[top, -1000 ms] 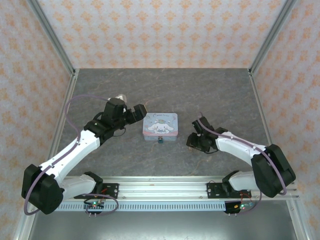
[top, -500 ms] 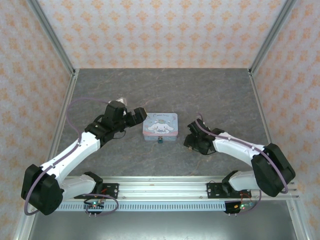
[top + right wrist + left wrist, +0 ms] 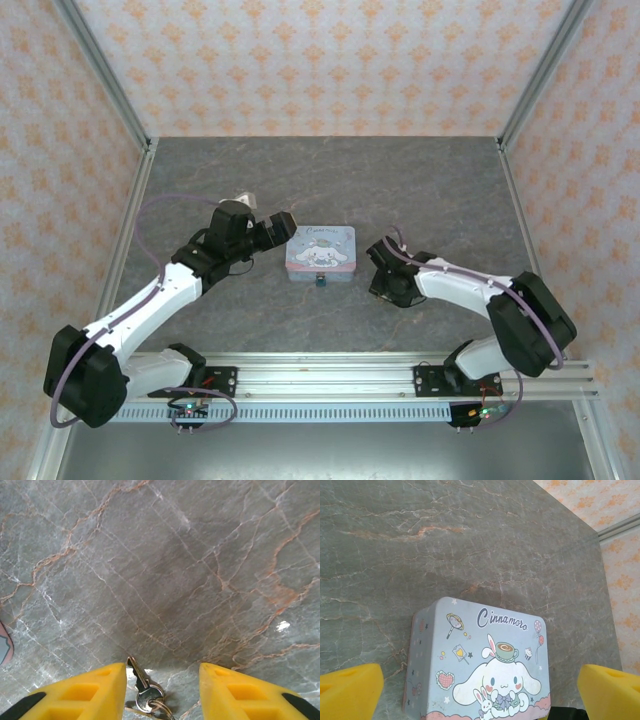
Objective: Unlock the padlock with the key
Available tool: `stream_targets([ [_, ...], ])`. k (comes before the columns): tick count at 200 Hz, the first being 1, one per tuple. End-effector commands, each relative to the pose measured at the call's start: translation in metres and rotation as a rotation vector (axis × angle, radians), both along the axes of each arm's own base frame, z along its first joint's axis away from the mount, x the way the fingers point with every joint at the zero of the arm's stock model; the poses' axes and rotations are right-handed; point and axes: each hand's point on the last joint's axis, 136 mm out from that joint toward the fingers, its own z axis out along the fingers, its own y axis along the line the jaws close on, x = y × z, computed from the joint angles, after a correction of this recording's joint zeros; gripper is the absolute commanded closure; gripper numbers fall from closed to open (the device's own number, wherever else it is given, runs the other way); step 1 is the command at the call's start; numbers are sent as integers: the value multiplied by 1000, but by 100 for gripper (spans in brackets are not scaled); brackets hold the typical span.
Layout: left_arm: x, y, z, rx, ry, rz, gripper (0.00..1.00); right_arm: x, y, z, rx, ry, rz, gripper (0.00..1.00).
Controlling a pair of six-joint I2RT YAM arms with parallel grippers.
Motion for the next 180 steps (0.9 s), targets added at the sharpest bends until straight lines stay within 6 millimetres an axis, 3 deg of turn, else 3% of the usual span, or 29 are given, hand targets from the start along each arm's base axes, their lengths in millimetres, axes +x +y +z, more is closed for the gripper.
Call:
stream_targets([
  [1, 4, -1, -1, -19, -11, 0, 0, 1, 2, 2, -25, 2, -15, 58],
  [180, 5, -4, -7, -23, -15, -14, 0, -27, 10, -17, -159, 83, 52, 61],
])
